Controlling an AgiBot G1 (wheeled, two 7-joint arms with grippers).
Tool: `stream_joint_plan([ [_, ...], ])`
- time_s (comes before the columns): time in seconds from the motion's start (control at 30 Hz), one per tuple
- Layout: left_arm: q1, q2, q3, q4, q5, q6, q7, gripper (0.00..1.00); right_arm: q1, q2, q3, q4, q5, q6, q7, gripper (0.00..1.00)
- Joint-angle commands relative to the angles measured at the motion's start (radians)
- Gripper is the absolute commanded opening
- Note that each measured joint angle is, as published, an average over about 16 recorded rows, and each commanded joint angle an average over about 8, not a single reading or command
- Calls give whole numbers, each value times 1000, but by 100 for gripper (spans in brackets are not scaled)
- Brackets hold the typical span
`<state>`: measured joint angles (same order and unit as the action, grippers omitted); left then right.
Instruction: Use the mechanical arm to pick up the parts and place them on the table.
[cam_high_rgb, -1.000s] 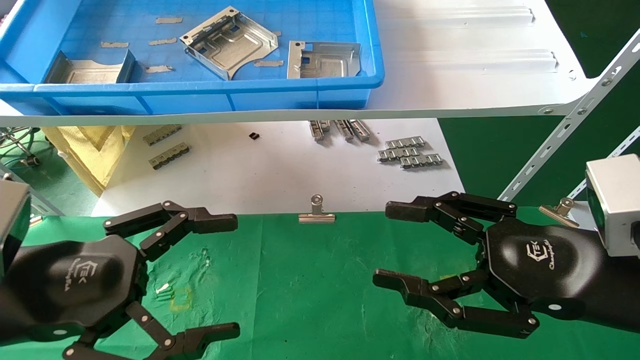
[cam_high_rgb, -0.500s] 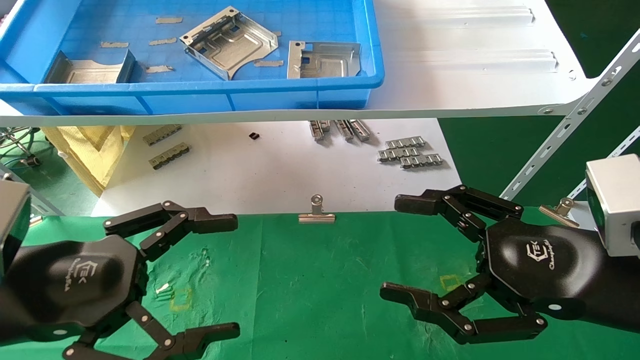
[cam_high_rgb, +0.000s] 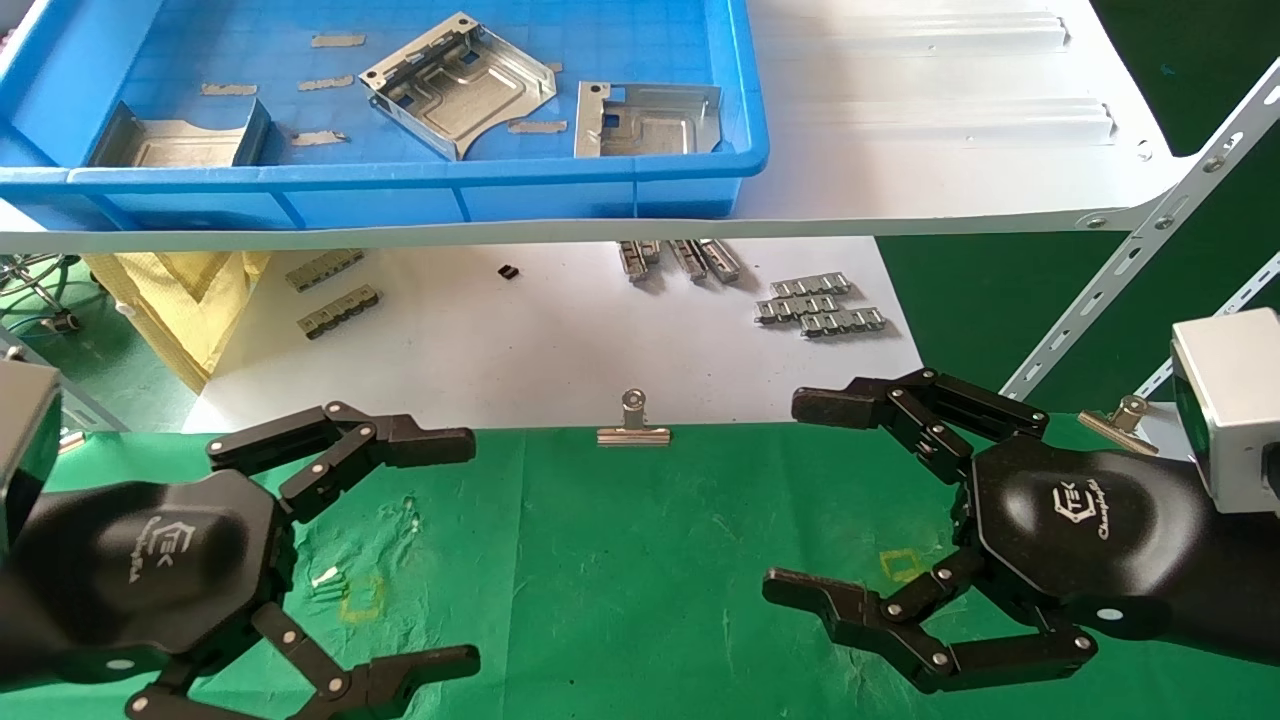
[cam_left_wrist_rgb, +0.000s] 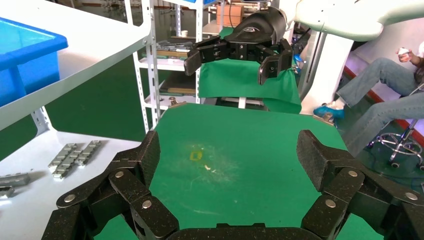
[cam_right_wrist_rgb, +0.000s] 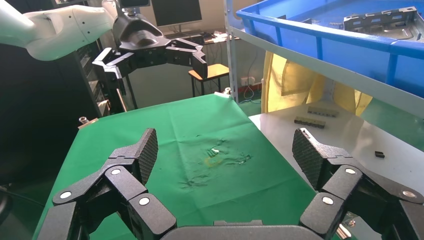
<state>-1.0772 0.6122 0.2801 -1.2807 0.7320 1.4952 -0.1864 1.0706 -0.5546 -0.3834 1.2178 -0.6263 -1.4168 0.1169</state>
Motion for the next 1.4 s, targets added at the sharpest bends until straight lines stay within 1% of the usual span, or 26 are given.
stream_joint_plan([
  [0.03, 0, 0, 0, 0, 0, 0, 0, 100, 0, 0, 0, 0, 0, 0, 0, 100],
  [0.17, 0, 0, 0, 0, 0, 0, 0, 100, 0, 0, 0, 0, 0, 0, 0, 100],
  [0.43, 0, 0, 0, 0, 0, 0, 0, 100, 0, 0, 0, 0, 0, 0, 0, 0],
  [1.4, 0, 0, 0, 0, 0, 0, 0, 100, 0, 0, 0, 0, 0, 0, 0, 0],
])
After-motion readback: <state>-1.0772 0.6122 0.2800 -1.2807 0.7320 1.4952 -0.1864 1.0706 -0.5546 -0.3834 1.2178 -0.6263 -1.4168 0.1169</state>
